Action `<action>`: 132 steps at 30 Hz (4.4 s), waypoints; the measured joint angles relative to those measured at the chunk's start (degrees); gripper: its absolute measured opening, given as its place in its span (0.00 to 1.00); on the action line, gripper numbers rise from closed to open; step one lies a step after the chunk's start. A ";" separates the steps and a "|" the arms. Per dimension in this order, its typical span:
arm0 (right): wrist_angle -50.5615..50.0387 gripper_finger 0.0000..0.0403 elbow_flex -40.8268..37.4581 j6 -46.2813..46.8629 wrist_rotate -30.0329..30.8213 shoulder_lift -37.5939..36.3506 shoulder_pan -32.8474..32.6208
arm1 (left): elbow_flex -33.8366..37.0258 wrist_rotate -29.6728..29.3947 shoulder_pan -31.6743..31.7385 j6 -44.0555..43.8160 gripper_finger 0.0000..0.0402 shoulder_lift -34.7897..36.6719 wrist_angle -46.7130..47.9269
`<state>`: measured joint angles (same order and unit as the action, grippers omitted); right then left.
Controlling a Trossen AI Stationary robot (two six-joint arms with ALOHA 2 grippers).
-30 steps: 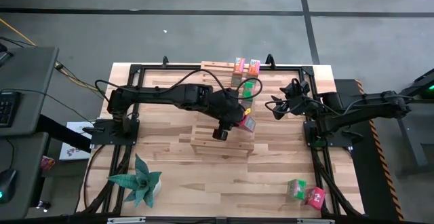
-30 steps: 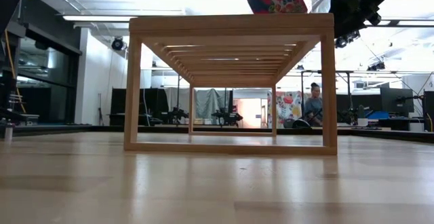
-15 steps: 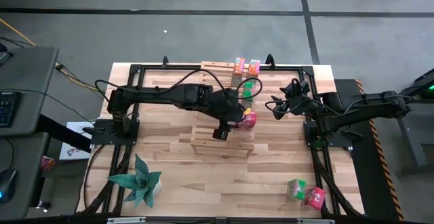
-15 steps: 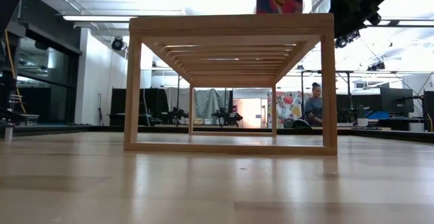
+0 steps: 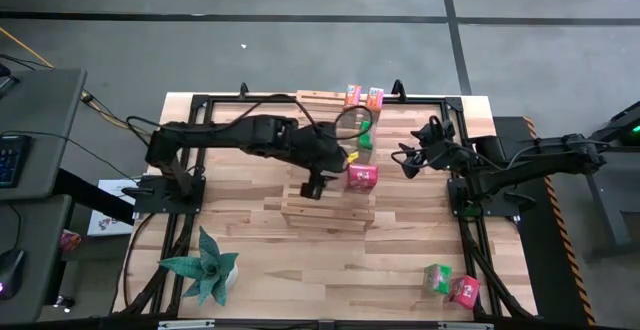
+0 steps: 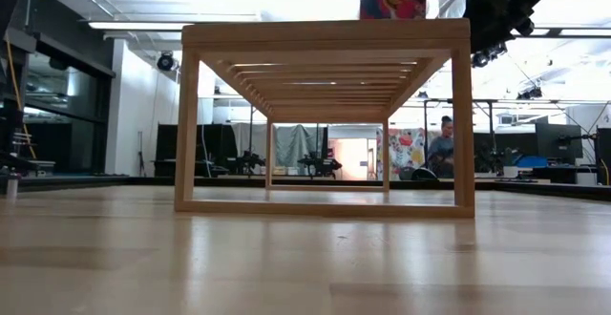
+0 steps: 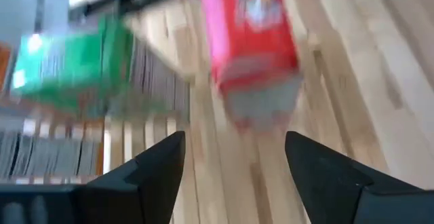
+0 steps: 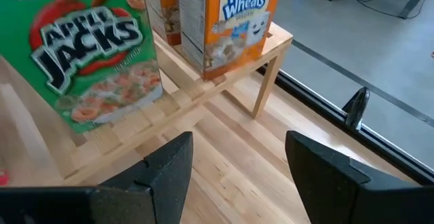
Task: Stack cereal on shelf
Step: Put the top left red cereal box on the shelf
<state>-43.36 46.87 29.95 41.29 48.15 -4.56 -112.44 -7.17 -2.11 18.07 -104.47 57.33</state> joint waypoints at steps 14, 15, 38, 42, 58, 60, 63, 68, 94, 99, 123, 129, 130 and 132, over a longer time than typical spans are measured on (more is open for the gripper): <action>5.53 0.45 -4.05 -1.59 -8.47 0.16 -1.00 | 29.95 -2.07 -2.32 -10.08 0.17 14.53 -13.82; 6.74 0.41 -5.02 -1.62 -9.01 0.09 -1.36 | 32.70 -2.16 -2.88 -10.33 0.10 16.37 -17.68; 40.28 0.00 -14.01 -9.06 -12.86 4.61 -7.50 | 42.33 -2.66 -7.31 -15.96 0.00 10.29 -56.24; 41.91 0.00 -14.01 -9.73 -12.90 5.82 -7.50 | 41.81 -2.83 -5.92 -15.96 0.00 9.60 -56.52; 44.87 0.00 -14.01 -8.99 -18.89 7.40 -7.50 | 41.81 -2.39 -2.65 -15.46 0.00 9.66 -54.70; 44.86 0.00 -14.01 -8.90 -19.74 7.40 -7.50 | 41.79 -2.39 -2.22 -15.53 0.00 9.71 -54.13; 44.82 0.00 -14.01 -8.40 -20.54 7.40 -7.50 | 41.79 -2.39 -1.89 -15.92 0.00 9.71 -52.68; 44.48 0.00 -14.01 -7.91 -20.84 7.40 -8.20 | 41.79 -2.71 -1.92 -16.48 0.00 9.69 -50.91; 44.86 0.00 -14.01 -4.36 -20.04 7.40 -11.80 | 41.81 -5.42 -0.08 -15.87 0.00 9.60 -51.62; 44.87 0.00 -14.01 -3.53 -20.14 7.40 -12.39 | 41.81 -3.55 0.68 -14.55 0.00 9.60 -52.90; 43.57 0.00 -13.97 -3.43 -17.42 7.38 -13.81 | 48.67 5.14 -1.05 -17.45 0.00 18.66 -51.46; 43.82 0.00 -13.97 -4.50 -17.26 7.38 -13.81 | 49.79 5.26 -0.37 -17.43 0.00 15.63 -58.36; 44.05 0.00 -13.97 -4.49 -17.26 7.38 -13.81 | 49.77 5.26 -0.07 -17.43 0.00 15.23 -58.96; 43.83 0.00 -13.94 -4.50 -17.26 7.38 -13.81 | 49.73 5.26 0.37 -17.43 0.00 14.21 -60.15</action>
<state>0.47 32.93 25.45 24.03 55.53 -18.37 -62.71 -1.91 -1.74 0.64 -90.26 -2.81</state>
